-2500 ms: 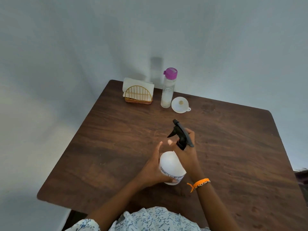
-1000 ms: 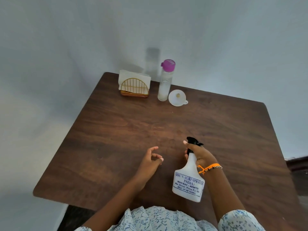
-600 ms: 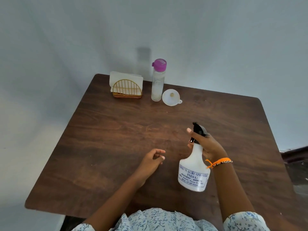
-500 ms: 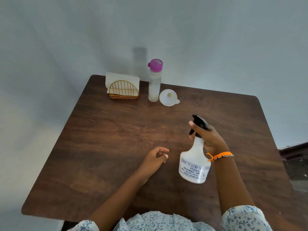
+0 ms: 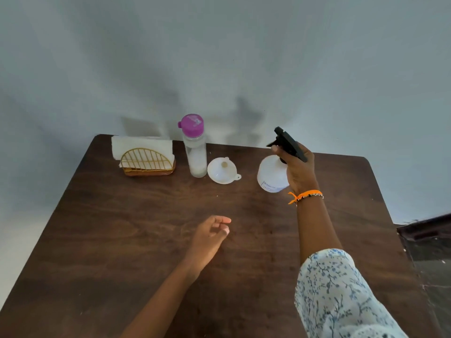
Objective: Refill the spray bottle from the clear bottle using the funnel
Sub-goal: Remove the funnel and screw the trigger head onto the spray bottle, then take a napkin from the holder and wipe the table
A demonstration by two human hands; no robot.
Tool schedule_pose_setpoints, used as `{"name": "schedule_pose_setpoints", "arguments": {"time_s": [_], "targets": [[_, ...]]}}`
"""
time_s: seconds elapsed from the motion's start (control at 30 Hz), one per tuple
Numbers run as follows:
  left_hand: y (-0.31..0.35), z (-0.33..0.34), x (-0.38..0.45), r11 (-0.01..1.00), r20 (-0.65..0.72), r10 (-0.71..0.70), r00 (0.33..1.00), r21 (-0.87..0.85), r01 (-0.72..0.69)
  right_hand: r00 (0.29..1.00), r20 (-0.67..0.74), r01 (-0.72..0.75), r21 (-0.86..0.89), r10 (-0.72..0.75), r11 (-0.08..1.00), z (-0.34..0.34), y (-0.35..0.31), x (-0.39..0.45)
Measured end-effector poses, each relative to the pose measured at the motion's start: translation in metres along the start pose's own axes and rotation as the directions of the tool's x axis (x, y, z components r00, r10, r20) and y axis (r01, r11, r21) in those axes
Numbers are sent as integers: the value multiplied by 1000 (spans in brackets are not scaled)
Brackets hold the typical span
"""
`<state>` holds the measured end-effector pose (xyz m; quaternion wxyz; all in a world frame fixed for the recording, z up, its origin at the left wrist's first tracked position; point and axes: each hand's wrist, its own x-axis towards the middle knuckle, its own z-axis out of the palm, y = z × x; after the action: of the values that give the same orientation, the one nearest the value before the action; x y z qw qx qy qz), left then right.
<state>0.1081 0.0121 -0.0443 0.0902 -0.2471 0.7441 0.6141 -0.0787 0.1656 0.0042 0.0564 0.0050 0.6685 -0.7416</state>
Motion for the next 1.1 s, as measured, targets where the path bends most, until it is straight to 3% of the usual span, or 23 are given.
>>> {"name": "schedule_pose_setpoints", "arguments": {"time_s": [0.23,0.37,0.6,0.8,0.87,1.0,1.1], "targets": [[15,1,27,999,16,-29,999,36,28,978,209,-13,-37,20,999,-3,14,50],[16,4,35,998,16,-49,999,43,49,979,198,-31,-62,43,998,-2,18,57],[17,2,39,998,14,-54,998,-17,54,997,29,-58,-198,65,978,-6,31,39],[12,-12,33,991,-27,-101,995,-91,98,948,-307,-164,-222,91,961,3,50,-36],[9,-18,29,983,-47,-116,992,-147,108,957,-260,-197,-256,128,946,16,56,-60],[-1,-37,20,961,-109,-132,985,-257,100,987,28,-136,-401,161,906,57,65,-93],[-11,-55,15,936,-178,-147,973,-344,78,959,217,-65,-453,181,889,96,69,-98]]}}
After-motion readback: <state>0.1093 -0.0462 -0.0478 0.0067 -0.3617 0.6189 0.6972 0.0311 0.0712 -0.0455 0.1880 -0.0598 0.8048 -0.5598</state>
